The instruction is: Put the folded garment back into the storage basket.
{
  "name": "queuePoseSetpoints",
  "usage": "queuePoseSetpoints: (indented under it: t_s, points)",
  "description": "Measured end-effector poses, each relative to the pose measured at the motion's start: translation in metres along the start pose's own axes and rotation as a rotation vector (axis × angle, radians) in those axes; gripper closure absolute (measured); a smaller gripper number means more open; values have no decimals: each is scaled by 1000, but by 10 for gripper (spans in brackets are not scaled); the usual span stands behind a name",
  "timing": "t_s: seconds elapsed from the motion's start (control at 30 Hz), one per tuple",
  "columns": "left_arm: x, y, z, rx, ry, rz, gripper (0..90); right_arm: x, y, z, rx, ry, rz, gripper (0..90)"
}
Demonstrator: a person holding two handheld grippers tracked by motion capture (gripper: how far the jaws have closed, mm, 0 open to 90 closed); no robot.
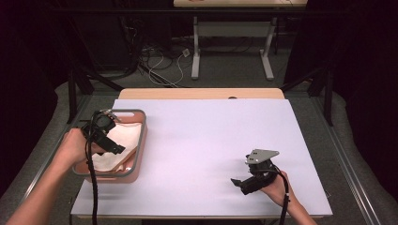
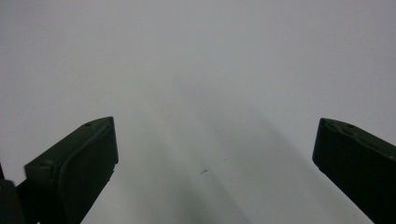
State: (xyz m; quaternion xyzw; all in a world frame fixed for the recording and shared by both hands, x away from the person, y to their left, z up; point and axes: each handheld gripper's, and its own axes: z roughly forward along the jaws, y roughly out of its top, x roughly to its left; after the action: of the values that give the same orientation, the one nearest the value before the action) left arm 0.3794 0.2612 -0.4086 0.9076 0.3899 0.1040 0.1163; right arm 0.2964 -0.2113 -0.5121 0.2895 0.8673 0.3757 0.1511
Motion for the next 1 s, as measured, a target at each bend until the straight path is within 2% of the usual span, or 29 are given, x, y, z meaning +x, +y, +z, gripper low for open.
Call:
queuePoseSetpoints:
  t_s: [0.4,0.53,1.0]
  points:
    - [-45,14,4,-23,-26,115,55,2,1,-1,42,14,-15,0]
    - [-56,18,6,-30,-31,143,48,1,1,-2,45,25,-16,0]
    - [-97,23,13,-65,-67,235,28,3,-1,-4,54,19,-17,0]
